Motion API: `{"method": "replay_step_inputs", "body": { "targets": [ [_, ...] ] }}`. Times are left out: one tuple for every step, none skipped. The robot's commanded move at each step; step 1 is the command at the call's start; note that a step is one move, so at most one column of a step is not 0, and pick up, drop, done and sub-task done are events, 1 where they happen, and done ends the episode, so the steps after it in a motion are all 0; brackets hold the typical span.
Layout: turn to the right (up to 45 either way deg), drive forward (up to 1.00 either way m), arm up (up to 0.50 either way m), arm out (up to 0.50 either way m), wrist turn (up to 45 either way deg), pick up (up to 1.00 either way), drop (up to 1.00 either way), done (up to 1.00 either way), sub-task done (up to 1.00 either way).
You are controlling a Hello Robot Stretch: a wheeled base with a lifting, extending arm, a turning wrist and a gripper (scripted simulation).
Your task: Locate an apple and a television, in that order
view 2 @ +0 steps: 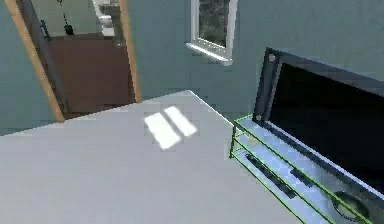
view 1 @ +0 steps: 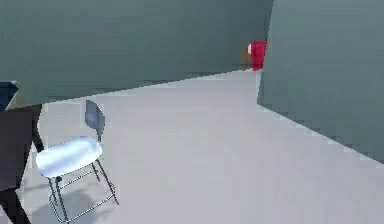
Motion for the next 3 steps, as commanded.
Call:
{"method": "replay_step_inputs", "body": {
  "targets": [
    [45.0,0.00,0.00,0.00,0.0,0.00,0.00,0.00,0.00],
    [18.0,0.00,0.00,0.00,0.0,0.00,0.00,0.00,0.00],
    [0.0,1.00,0.00,0.00,0.0,0.00,0.00,0.00,0.00]
  ]
}}
